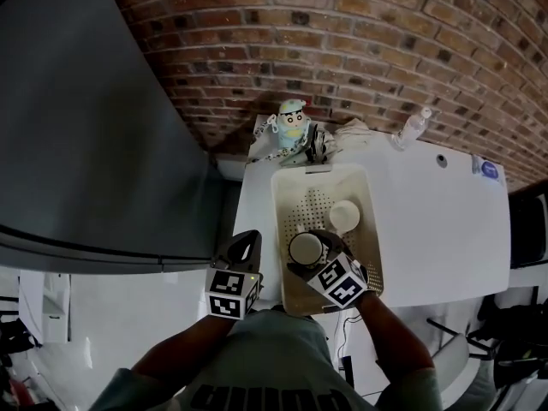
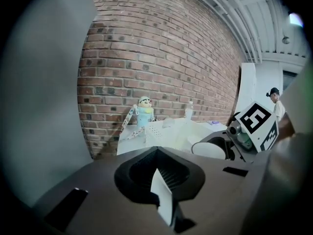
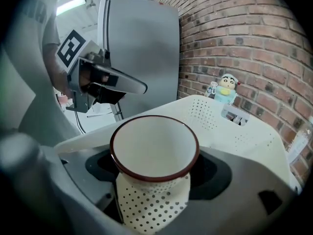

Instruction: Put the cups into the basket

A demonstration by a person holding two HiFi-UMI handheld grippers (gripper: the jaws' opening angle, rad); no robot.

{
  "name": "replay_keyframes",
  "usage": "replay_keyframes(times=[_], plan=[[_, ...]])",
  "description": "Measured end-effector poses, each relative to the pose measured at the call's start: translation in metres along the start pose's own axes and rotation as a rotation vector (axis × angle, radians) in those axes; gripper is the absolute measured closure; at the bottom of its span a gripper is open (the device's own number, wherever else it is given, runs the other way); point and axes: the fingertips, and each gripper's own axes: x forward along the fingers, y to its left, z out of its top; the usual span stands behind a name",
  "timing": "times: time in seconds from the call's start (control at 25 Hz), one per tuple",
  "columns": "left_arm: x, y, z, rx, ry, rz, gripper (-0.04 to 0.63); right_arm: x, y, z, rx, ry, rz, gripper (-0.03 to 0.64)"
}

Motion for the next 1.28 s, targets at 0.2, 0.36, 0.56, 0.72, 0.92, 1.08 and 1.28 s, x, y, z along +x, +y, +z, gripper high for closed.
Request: replay_keyframes(times=[0.2, 0.36, 0.56, 0.72, 0.92, 1.08, 1.28], plan=[[0.004, -0.001, -0.007, -0.018, 0.029, -0.002, 0.597, 0.013, 0.001, -0.016, -0.018, 0.036, 0.032, 0.229], [0.007, 0.0, -0.01, -0.019, 0.034, -0.003, 0.597, 0.02, 0.006, -0.032, -0.031, 0.071, 0.052, 0.229], [0.009, -0.002, -0.009, -0.02, 0.039, -0.016, 0.597, 0.029, 0.005, -0.048, -0.05, 0.103, 0.056, 0.229], [0.009, -0.006, -0.009, -0.012, 0.039, -0.026, 0.597, 0.03, 0.005, -0.056, -0.063, 0.109, 0.064, 0.229], [0.007, -0.006, -0.008, 0.003, 0.039, -0.035, 0.597, 0.027, 0.007, -0.063, -0.115, 0.145, 0.077, 0.23], [0.006, -0.007, -0.006, -0.003, 0.04, -0.048, 0.597, 0.022, 0.009, -0.075, -0.125, 0.218, 0.121, 0.229], [0.005, -0.009, 0.002, 0.01, 0.021, -0.074, 0.597, 0.009, 0.007, -0.064, -0.122, 0.241, 0.134, 0.229]])
